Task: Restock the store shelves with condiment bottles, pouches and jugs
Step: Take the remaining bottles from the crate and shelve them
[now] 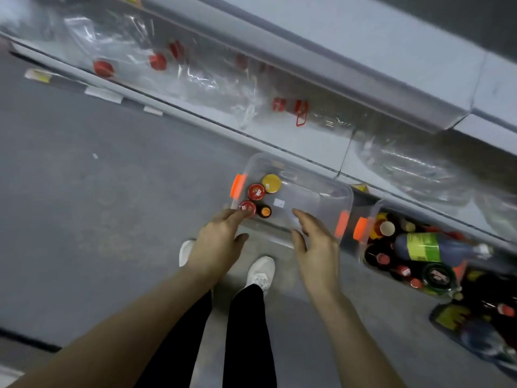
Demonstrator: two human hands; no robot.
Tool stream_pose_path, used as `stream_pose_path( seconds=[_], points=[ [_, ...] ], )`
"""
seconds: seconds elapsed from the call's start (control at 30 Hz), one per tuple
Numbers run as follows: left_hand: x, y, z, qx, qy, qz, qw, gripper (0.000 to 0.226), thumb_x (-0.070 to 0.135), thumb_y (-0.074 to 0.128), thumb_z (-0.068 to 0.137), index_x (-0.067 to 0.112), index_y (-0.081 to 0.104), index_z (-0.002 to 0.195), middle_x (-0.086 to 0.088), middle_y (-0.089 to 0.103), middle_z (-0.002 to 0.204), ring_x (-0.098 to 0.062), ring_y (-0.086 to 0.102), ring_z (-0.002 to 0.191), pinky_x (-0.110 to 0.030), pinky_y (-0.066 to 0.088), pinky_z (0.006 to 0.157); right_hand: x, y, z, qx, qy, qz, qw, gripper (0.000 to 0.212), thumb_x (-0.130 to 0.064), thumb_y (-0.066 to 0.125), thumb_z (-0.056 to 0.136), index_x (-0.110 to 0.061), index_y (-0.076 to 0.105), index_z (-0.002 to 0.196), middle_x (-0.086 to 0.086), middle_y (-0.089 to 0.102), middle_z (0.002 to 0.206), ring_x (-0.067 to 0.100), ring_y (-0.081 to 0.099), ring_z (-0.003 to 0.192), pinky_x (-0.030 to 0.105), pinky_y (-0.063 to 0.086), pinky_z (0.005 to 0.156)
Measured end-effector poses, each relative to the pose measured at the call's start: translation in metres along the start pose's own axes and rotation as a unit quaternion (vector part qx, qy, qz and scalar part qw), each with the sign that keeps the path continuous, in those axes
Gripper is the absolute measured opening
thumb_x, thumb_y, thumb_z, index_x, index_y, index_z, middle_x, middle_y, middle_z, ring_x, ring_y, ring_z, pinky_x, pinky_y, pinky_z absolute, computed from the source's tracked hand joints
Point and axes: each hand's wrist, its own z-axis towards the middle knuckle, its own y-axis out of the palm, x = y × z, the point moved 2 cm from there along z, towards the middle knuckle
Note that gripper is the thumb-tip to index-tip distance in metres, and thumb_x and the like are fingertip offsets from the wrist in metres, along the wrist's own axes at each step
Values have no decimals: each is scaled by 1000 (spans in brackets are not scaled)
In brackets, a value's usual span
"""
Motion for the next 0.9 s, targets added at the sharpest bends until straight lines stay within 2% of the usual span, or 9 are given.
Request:
stream_pose_path(
  seconds=[0.07,0.13,0.2,0.27,0.43,0.53,0.7,0.8,0.9],
  points=[
    [-20,26,18,-18,-7,-3,1000,52,15,70,89,22,55,139,-4,59,134,-28,61,114,-37,49,93,23,25,12,-14,10,-12,1000,45,10,64,88,-6,66,130,7,68,128,25,65,114,32,49,102],
    [-37,54,37,-34,-11,-4,999,55,16,71,89,23,53,140,-5,59,135,-28,61,115,-36,48,95,45,50,25,-29,22,-22,999,48,12,63,87,-7,65,131,7,68,127,23,65,113,16,44,100],
    [-52,81,56,-44,-8,12,999,56,19,71,89,25,52,141,-4,58,137,-26,61,117,-35,48,96,68,76,40,-46,29,-32,998,49,11,63,87,-8,64,132,7,68,128,21,64,114,-2,32,95],
    [-64,106,76,-54,-6,17,998,55,22,72,89,26,51,141,-2,57,139,-25,61,117,-35,49,97,89,101,54,-71,32,-41,996,50,8,63,89,-10,61,136,7,66,132,20,61,119,-7,26,93],
    [-92,159,127,-79,1,26,997,56,18,72,89,19,51,140,-4,55,141,-28,57,122,-36,45,100,142,159,92,-120,38,-65,990,52,4,64,90,-11,58,140,8,62,137,23,57,127,21,37,106],
    [-105,181,153,-79,8,30,996,55,14,71,88,19,53,139,-4,54,142,-28,55,124,-36,44,101,172,186,113,-122,45,-76,989,51,4,65,90,-11,58,138,10,63,135,27,58,125,22,36,104],
    [-122,210,186,-88,21,30,995,49,9,65,90,16,54,138,-11,57,136,-33,55,122,-40,44,100,214,221,144,-152,74,-106,980,57,2,65,91,-13,51,144,11,60,140,29,54,129,35,41,107],
    [-129,221,199,-68,32,27,997,45,6,63,92,13,56,135,-13,58,134,-33,57,120,-36,42,99,232,234,157,-156,93,-105,978,59,6,60,91,-12,48,146,16,59,139,32,54,129,41,44,107],
    [-133,228,207,-36,42,33,998,49,3,66,89,9,56,137,-17,56,136,-37,57,120,-39,45,100,244,244,167,-146,107,-104,978,60,2,60,93,-15,45,149,14,58,138,31,54,127,41,45,106]
  ],
)
